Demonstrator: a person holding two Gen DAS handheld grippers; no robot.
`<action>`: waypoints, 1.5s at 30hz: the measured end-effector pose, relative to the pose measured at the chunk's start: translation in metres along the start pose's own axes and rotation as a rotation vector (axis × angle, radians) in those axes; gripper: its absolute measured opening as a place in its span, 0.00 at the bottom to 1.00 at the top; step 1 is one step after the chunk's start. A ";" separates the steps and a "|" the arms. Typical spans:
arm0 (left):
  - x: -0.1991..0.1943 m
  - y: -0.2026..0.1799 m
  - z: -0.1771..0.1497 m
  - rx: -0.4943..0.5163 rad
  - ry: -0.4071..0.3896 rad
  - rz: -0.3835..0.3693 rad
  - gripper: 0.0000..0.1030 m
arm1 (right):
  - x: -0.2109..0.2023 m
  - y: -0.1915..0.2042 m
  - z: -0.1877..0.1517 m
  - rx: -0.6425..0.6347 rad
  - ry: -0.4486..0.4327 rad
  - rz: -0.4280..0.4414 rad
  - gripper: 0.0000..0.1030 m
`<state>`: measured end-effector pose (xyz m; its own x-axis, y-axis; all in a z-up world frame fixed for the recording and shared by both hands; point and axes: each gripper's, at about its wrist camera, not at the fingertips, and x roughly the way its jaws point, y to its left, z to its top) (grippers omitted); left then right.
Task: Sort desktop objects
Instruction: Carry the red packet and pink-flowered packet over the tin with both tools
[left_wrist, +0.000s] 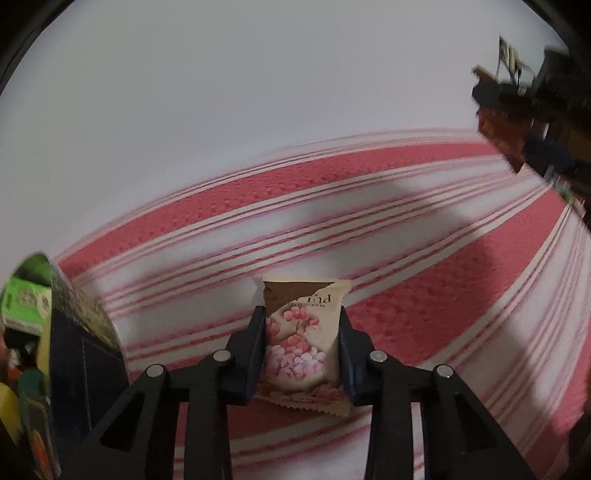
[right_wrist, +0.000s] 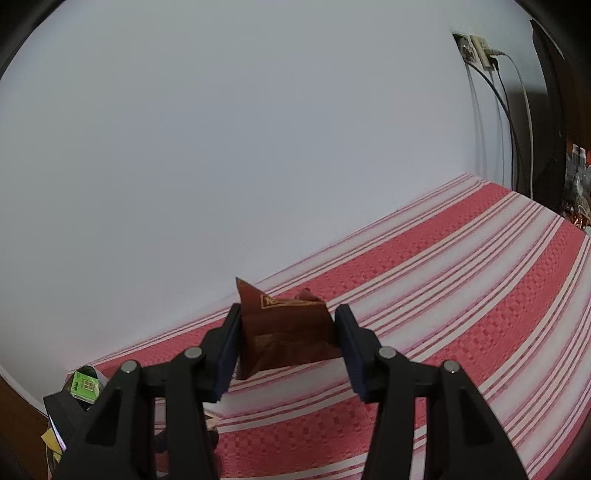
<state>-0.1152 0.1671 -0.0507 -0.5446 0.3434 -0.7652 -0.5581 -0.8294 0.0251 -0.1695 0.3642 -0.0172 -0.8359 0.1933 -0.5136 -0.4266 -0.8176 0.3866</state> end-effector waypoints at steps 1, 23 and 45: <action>-0.005 0.002 -0.002 -0.019 -0.014 -0.032 0.36 | 0.001 0.002 0.000 0.001 0.000 0.003 0.49; -0.188 0.046 -0.117 -0.166 -0.376 0.059 0.36 | 0.009 0.063 -0.049 -0.197 -0.013 0.078 0.49; -0.246 0.185 -0.156 -0.391 -0.436 0.281 0.36 | -0.083 0.235 -0.149 -0.430 -0.061 0.398 0.49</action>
<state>0.0129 -0.1397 0.0418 -0.8869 0.1694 -0.4299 -0.1333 -0.9846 -0.1130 -0.1496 0.0751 0.0023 -0.9267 -0.1535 -0.3431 0.0921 -0.9777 0.1886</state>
